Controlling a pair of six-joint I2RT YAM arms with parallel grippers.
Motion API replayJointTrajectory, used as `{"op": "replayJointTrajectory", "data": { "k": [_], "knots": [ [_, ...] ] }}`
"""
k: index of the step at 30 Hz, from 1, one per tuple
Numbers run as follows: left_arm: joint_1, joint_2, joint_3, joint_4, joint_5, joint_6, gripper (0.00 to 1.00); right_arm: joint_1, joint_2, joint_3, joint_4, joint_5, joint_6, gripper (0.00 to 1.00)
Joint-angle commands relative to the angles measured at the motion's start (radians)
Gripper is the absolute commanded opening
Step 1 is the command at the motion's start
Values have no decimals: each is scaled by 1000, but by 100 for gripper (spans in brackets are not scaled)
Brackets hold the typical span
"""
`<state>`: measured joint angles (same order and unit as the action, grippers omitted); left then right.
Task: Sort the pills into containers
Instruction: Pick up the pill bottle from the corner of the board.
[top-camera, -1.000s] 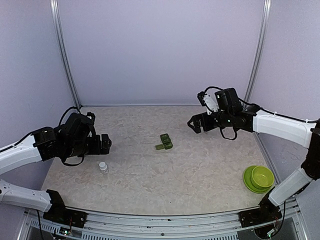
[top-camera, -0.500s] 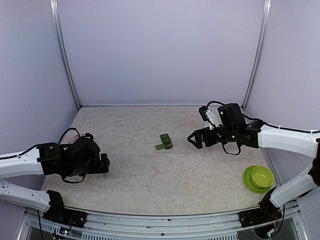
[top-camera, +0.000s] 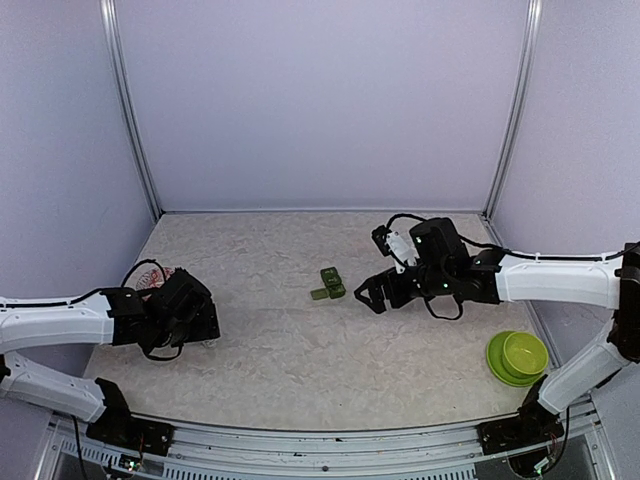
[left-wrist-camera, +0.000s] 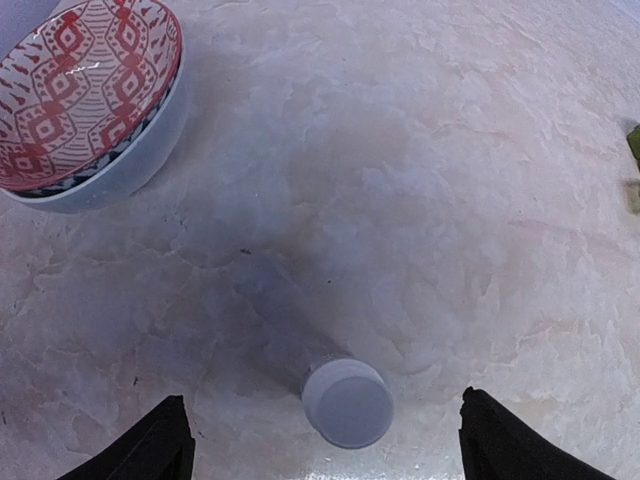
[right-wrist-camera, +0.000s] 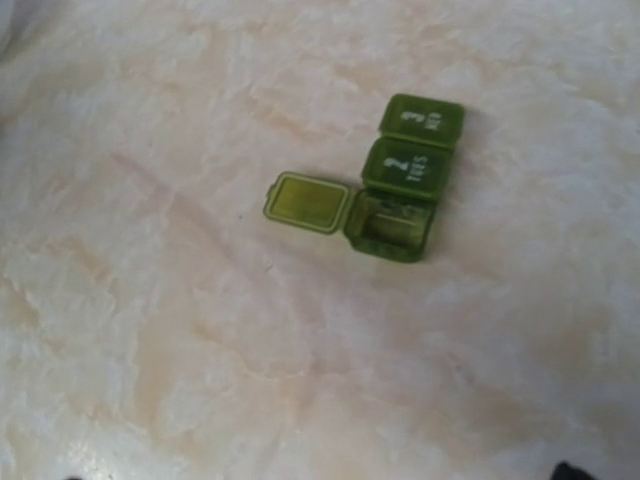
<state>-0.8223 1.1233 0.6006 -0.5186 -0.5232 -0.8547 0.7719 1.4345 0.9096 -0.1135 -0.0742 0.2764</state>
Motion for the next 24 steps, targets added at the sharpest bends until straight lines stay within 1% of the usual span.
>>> {"op": "replayJointTrajectory", "data": {
  "k": [1,3,6,10,14,16,20,24],
  "knots": [
    [33,36,-12,132,36,66,86,30,27,45,7,41,-19,100],
    [35,57,-6,152,37,82,82,35,25,41,7,46,-22,100],
    [36,93,-3,176,48,94,72,38,12,32,13,49,-26,100],
    [35,136,-5,192,84,82,69,38,-7,21,16,61,-33,100],
    [32,132,-17,194,61,70,66,38,-12,13,25,66,-34,100],
    [32,128,-22,197,51,73,59,38,-8,8,31,62,-33,100],
    [32,131,-21,191,42,77,54,38,2,0,36,60,-30,100],
    [32,144,-22,180,45,79,54,40,6,-1,38,63,-28,100]
  ]
}}
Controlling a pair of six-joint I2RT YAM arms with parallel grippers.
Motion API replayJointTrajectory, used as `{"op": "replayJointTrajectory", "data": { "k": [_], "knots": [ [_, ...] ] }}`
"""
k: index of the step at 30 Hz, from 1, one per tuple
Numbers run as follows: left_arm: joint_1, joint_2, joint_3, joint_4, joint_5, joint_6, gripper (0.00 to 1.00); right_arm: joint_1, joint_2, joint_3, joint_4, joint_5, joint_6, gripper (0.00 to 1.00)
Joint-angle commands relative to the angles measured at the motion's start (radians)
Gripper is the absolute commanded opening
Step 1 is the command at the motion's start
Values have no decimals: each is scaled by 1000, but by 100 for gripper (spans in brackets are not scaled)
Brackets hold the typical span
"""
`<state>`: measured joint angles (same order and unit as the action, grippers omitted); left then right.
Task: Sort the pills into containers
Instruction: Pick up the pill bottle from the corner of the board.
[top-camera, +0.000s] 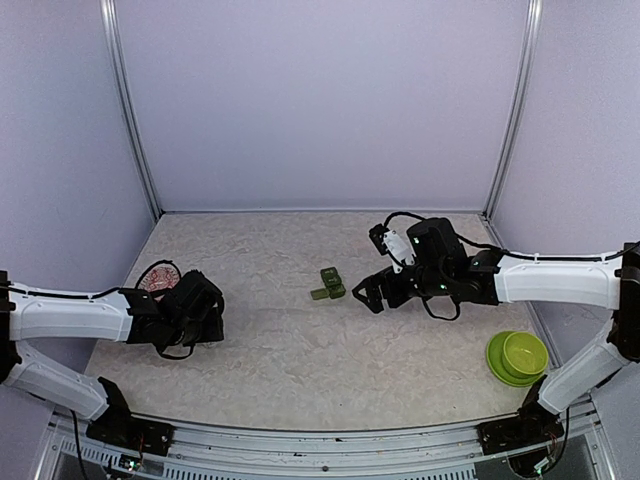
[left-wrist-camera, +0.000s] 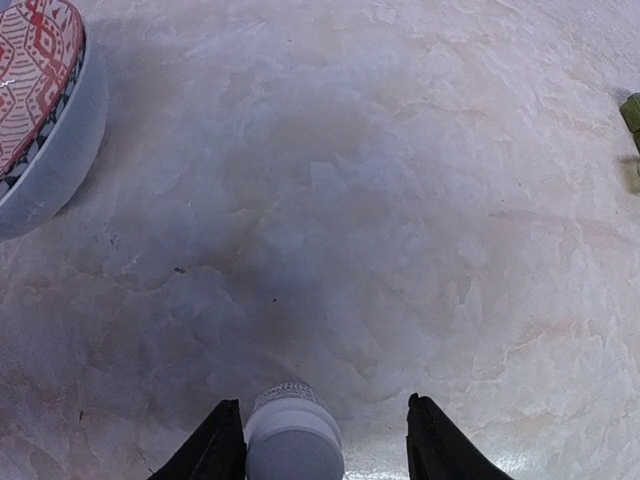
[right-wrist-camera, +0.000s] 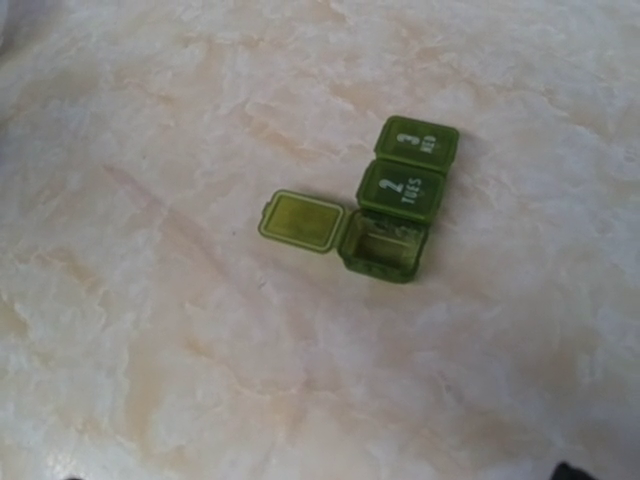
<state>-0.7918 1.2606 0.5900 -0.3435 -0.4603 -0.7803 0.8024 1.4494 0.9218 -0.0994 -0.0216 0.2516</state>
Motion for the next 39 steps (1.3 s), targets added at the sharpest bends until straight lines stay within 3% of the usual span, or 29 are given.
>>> {"op": "replayJointTrajectory", "data": {
  "k": [1,16,26,35,39],
  "knots": [
    [2,9,-12,2,-22,3,54,9,-10,-14,28,7,-2,100],
    [-1,-7,-33,-12,-42,-11,41,10,-5,-1,22,6,-1,100],
    [0,-20,-32,-7,-38,13,22,15,-7,-7,28,5,-9,100],
    [-12,-119,-14,56,79,132,19,29,-64,-80,154,-167,-74,100],
    [-34,-204,-5,115,155,179,20,32,-129,-179,316,-374,-125,100]
  ]
}}
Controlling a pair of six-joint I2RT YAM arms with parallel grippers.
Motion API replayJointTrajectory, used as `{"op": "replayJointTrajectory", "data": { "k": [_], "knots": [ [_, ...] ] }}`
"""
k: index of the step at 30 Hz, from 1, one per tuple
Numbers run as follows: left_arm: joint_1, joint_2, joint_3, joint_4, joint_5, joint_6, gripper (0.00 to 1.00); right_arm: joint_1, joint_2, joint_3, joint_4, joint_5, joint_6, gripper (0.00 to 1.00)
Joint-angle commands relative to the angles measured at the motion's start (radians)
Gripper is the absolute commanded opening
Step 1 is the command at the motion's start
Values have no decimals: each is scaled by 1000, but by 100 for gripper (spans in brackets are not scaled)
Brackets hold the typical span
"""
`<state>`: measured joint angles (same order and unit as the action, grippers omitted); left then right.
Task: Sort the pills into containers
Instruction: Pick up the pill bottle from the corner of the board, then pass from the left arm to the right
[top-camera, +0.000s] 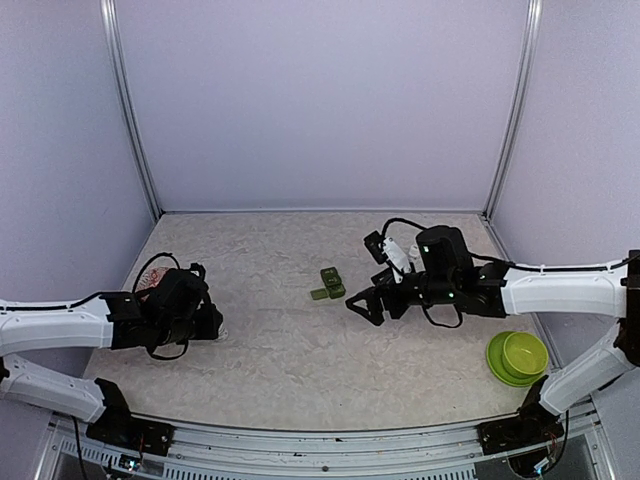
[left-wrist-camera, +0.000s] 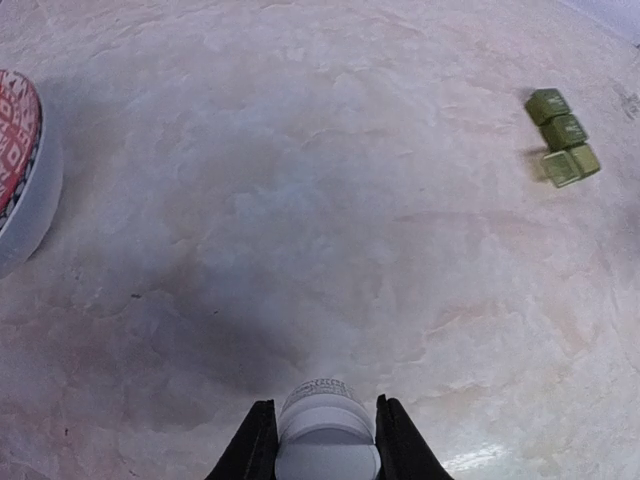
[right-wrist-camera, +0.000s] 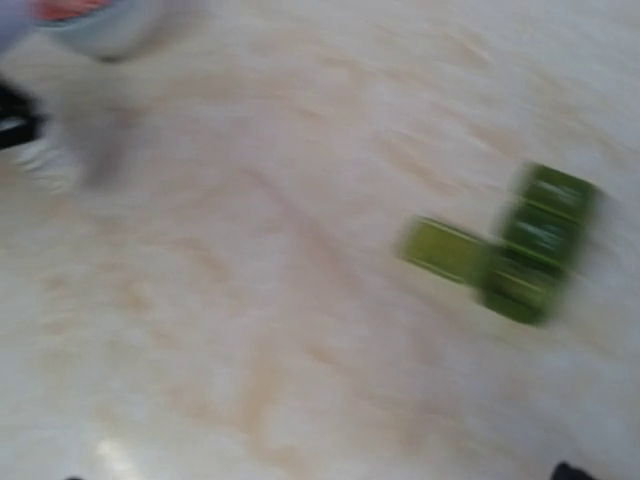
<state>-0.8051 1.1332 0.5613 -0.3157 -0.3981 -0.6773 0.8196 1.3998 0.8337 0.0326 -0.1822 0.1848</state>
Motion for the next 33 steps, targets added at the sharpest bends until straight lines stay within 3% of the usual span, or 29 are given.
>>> {"op": "replayJointTrajectory", "data": {
  "k": [1,11,18,24,33],
  "knots": [
    [-30,-97,22,116,123,93,20,15,-100,-123,243,-255,-60,100],
    [-147,-178,25,442,396,219,19,29,-138,-245,580,-496,19,93],
    [-263,-169,6,690,536,298,20,73,-34,-189,644,-578,106,91],
    [-366,-137,17,804,576,378,20,120,36,-155,732,-645,213,91],
    [-450,-80,49,827,524,469,20,187,96,-108,867,-756,392,89]
  ]
}}
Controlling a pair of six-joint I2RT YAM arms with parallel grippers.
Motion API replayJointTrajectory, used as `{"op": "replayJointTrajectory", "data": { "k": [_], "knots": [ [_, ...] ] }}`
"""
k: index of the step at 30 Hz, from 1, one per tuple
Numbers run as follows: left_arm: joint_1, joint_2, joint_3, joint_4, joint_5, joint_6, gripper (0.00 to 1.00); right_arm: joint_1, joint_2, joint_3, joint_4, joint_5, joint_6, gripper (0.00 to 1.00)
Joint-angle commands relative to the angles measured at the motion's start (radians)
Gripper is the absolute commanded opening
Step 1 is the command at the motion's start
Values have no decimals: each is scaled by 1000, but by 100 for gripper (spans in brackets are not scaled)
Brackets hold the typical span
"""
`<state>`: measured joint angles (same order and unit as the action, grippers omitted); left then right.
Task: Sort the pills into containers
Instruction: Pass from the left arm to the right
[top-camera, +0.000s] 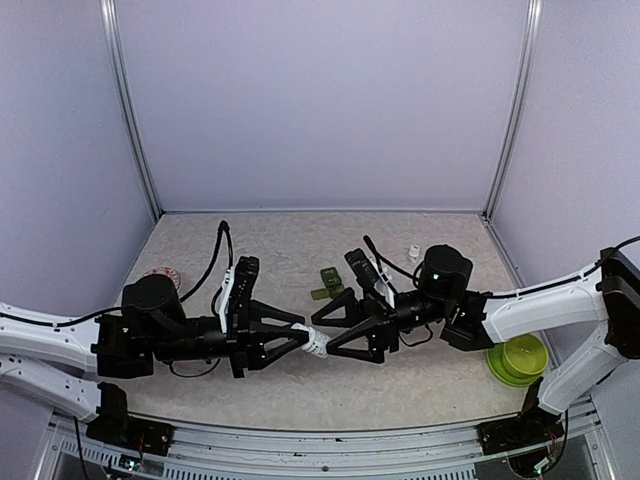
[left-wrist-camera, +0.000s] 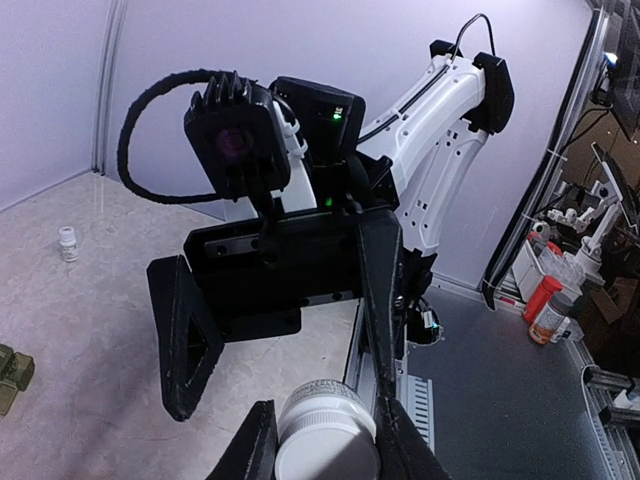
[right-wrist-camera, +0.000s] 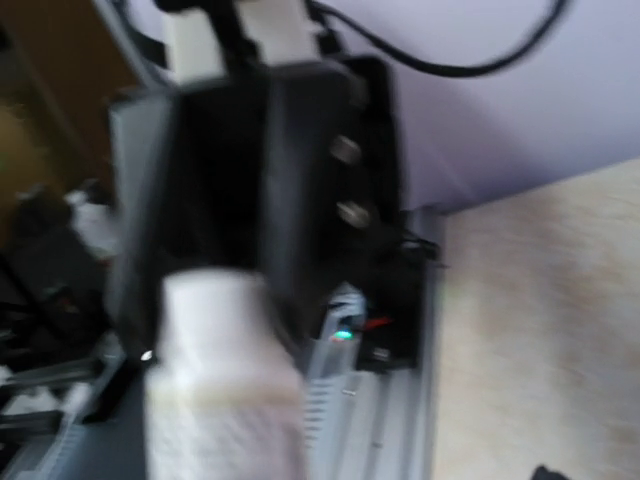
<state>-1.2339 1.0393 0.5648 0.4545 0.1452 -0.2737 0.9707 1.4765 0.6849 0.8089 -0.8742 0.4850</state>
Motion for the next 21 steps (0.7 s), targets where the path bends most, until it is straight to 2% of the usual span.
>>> {"op": "replayJointTrajectory", "data": {
  "k": [1,8,14,21],
  "knots": [
    [-24,15,46,60,-25,68,20,42,23,51,81,-66,93,88],
    [-28,-2,34,77,-47,85,20,86,50,92,22,-69,72,78],
    [-30,-8,26,78,-54,77,20,89,61,96,32,-67,77,57],
    [-34,-12,4,96,-50,68,20,89,51,100,19,-45,59,59]
  ]
}}
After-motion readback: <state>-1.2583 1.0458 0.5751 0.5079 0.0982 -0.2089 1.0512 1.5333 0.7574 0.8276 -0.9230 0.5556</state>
